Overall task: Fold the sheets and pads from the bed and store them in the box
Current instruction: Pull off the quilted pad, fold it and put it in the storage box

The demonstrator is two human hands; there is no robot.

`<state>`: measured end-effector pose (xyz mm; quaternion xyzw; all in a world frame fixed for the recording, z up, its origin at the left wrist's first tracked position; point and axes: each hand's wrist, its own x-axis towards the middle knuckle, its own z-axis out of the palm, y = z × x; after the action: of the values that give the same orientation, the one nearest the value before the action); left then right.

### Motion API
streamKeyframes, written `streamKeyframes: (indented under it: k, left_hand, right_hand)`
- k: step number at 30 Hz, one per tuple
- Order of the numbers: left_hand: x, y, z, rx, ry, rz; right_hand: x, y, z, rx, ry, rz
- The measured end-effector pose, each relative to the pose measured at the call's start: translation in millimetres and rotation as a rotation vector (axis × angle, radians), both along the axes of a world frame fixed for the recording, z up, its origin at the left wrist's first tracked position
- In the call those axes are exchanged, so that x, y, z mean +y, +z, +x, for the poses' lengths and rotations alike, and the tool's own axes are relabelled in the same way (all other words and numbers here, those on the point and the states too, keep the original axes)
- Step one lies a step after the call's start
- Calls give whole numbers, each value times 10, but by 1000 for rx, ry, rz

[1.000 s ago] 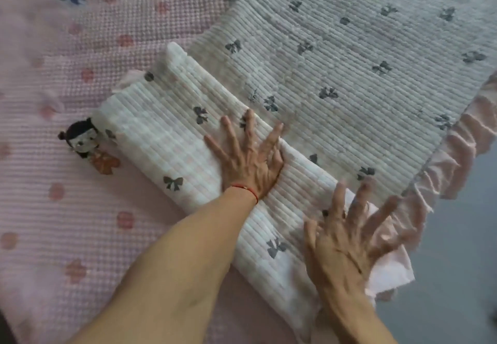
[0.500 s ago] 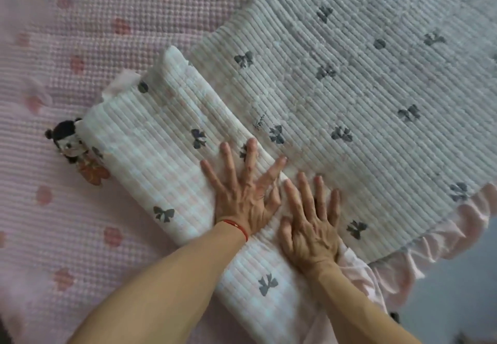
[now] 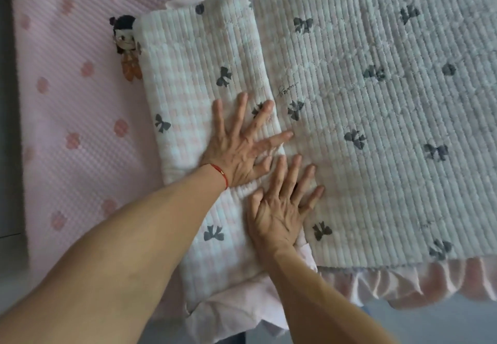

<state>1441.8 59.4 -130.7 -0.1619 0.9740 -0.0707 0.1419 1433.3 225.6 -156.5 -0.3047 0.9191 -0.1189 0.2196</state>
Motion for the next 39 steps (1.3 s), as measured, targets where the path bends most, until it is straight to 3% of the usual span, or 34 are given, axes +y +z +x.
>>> streamKeyframes:
  k: [4,9,12,15,17,20,26,32,36,38,39]
  left_hand:
    - [203,28,91,95,264,-28]
    - [202,248,588,327,1004,16]
    - [1,436,862,565,1467,417]
    - [-229,550,1105,650,1707,953]
    - [-338,640,1166,629,1656,1081]
    - [-345,1028,954,647,1435,1108]
    - [-176,1706,238,738,1280,1051]
    - [385,1999,-1023,739,1167,1000]
    - [839,1946,-1843,635,1112,903]
    - [1028,1835,-2157,663,1092,1056]
    - [1127,1720,-2244,643,1075,1093]
  right_hand:
    - [3,11,20,8,29,18]
    - [52,91,2,27,99,39]
    - [150,206,-17,-2,180,37]
    - [264,266,-64,-15,280,91]
    - [351,352,-104,-63,343,108]
    - [426,474,-208,-238,349,36]
    - [546,1033,-731,-753,94,-357]
    - [950,1677,-1403,-1150,-32,-541]
    - [1200,1834,-1977,-1216,-270,-689]
    - [1367,1760,-2296,-1297,-328,-646]
    - [1468,1679,-2439,-1230,-354,-589]
